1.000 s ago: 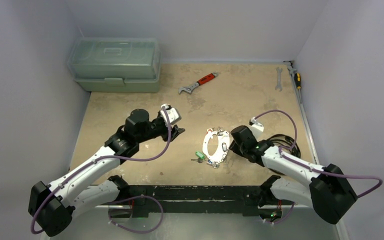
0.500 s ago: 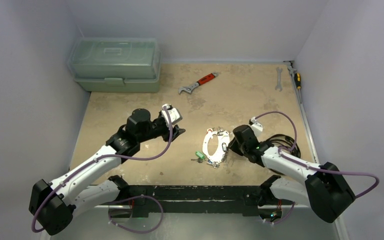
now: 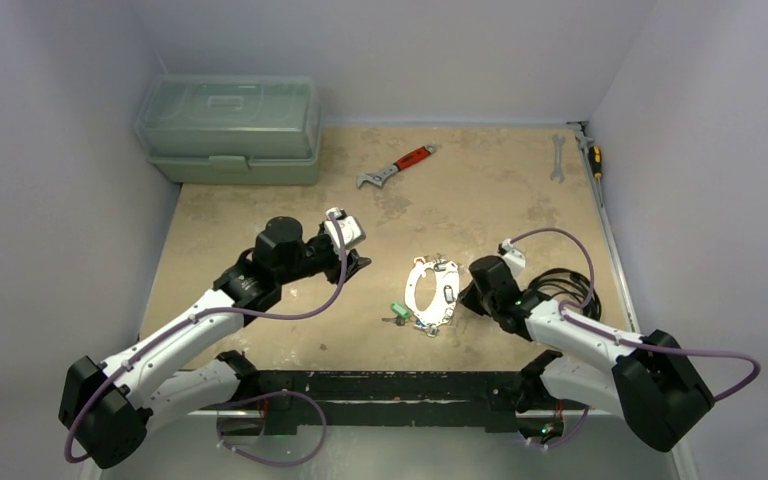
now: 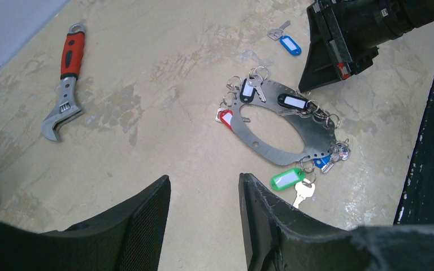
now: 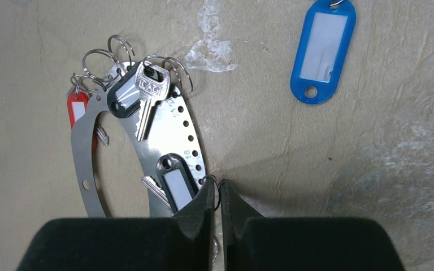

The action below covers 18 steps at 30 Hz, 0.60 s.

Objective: Put the keys on the keyring

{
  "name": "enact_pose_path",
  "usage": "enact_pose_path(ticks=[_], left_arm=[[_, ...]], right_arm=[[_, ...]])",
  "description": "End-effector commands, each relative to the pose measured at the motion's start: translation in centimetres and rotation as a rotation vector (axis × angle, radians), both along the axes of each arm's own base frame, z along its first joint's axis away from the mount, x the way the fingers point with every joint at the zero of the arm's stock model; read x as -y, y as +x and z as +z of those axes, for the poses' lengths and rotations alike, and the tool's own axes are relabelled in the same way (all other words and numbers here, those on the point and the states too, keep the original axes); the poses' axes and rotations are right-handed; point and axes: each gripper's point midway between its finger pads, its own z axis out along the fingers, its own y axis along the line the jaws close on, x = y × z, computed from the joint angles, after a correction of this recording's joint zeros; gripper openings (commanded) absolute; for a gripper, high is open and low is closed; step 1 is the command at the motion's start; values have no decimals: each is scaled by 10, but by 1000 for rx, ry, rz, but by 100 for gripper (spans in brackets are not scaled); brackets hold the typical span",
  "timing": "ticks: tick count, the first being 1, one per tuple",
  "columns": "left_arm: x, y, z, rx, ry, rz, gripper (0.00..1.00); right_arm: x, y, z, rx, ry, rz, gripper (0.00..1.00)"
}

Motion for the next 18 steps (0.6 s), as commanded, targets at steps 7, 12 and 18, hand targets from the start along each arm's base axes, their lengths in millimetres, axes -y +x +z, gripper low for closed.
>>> enact_pose_path(ticks=[7,12,18], left_arm=[[7,1,22,30,-48,-16,45],[7,1,25,40,-52,-20,45],[6,-3,30,52,-63,-34,44]], right_arm=[[-1,19,25,109,-24,25,0],[-14,30,63,261,-13,154,0],[-28,40,106,454,-25,298,0]])
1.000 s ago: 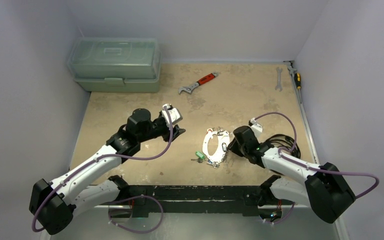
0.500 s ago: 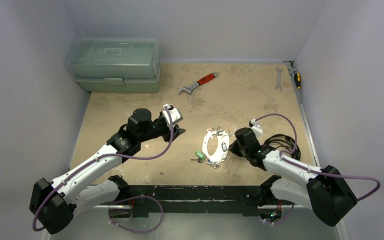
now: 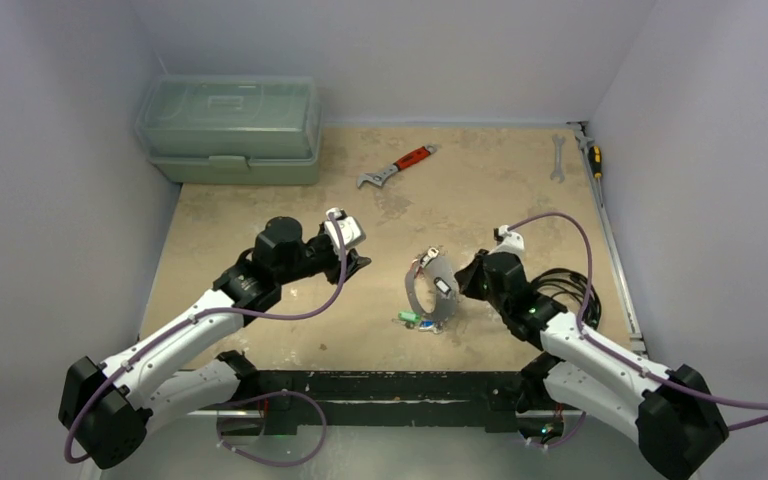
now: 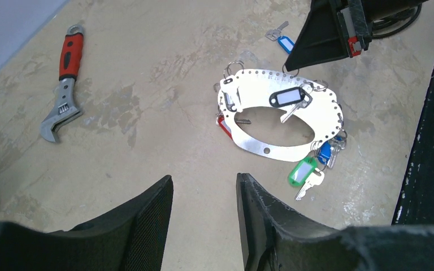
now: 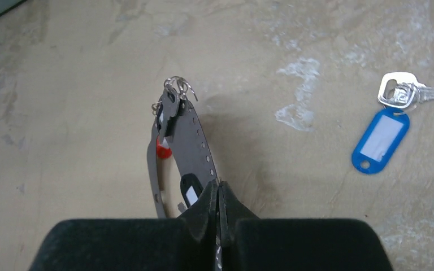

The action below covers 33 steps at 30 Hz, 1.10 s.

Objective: Put the keys on the keyring

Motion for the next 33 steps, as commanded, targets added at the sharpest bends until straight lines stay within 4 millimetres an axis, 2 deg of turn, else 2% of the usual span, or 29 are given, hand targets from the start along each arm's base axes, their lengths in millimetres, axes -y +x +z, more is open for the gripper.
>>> enact_pose_path(ticks=[1,9,10,17,25,33], left_arm=[[6,-3,31,55,-65,-32,44],[8,-14,40,69,-91,-81,43],[10,-14,48,96,-113,-93,43],[19,-37,63,112,-172,-223,43],[22,-57,81,137,-245,-326,46],[25,-72,88,136,-298,-410,45]], right_arm=[[-19,22,59,232,-12,146,0],[-50,23,116,433,20,347,0],[-52,22,122,453,17,366,0],[-69,12,164,601,30,513,0],[-100,-32,202,766,141,788,0],[-120,-74,232,873,291,1012,0]])
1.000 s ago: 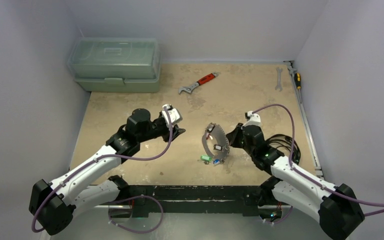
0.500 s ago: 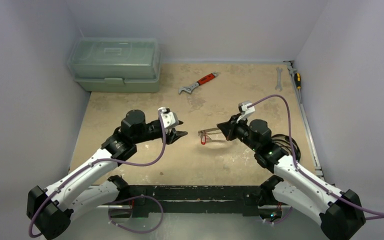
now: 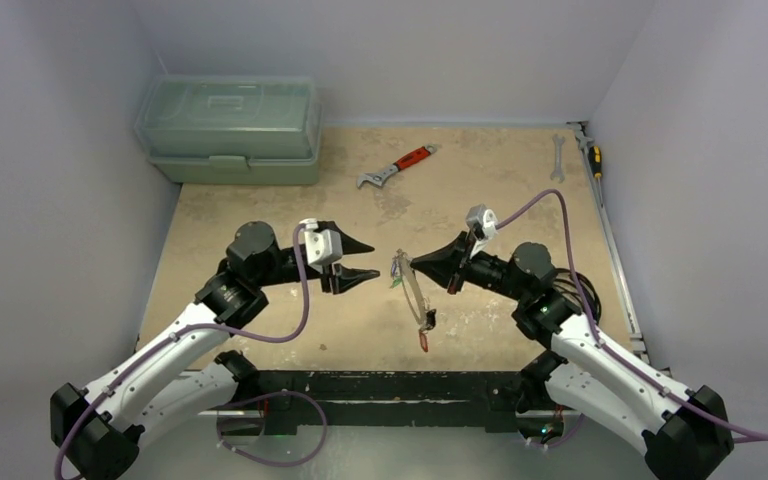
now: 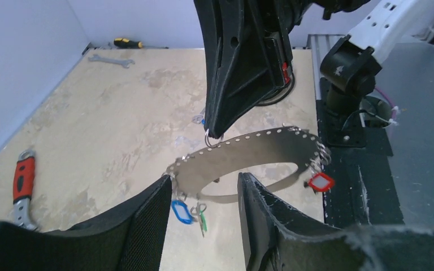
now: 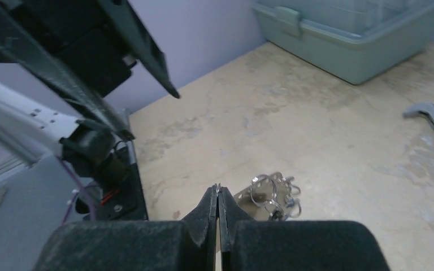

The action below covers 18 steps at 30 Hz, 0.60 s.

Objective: Put the keys on the keyring

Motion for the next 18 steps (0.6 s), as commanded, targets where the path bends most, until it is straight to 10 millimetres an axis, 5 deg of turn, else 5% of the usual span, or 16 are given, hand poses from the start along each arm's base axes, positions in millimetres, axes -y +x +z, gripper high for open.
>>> enact_pose_path(ticks=[1,9,18], left_arm=[[5,-17,16,23,-67,-103,44],[10,-27,18,-20,-95,-176,36],[15,-34,19,-69,-122,-237,29]], right_arm=[[-14,-32,67,180,153,198,0],[-13,-51,99,229,285,278,0],[-18,-57,113,236,373,330,0]])
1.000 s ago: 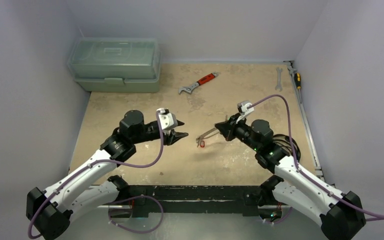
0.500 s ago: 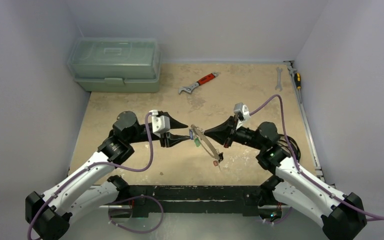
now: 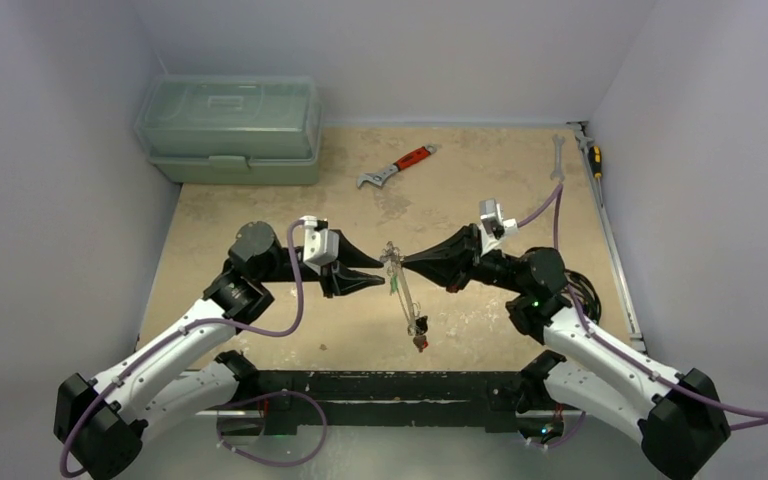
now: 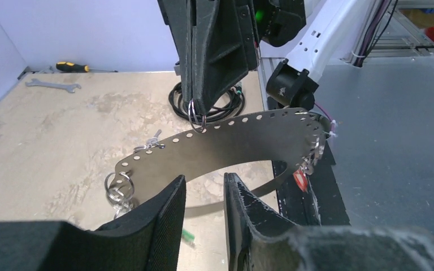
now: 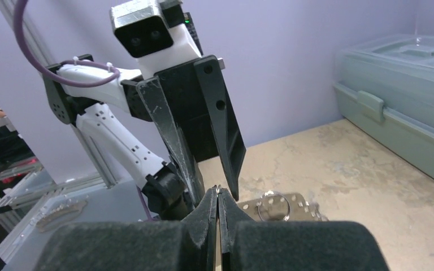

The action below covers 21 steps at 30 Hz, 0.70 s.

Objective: Put the keys on the keyring

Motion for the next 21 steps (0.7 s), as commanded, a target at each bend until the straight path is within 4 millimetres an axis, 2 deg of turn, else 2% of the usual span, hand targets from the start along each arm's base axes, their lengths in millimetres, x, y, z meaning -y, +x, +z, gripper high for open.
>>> enact_pose_path(ticks=[1,16,21], left_arm=[[3,-7,10,-1,-42,-52,28],[3,-13,28,-4,-129,-72,25],[1,-15,30,1,-135,-79,24]], right_arm=[[1,-16,37,94,121,56,0],[-16,-30,51,102,274,109,0],[-18,-28,49,96,279,105,0]])
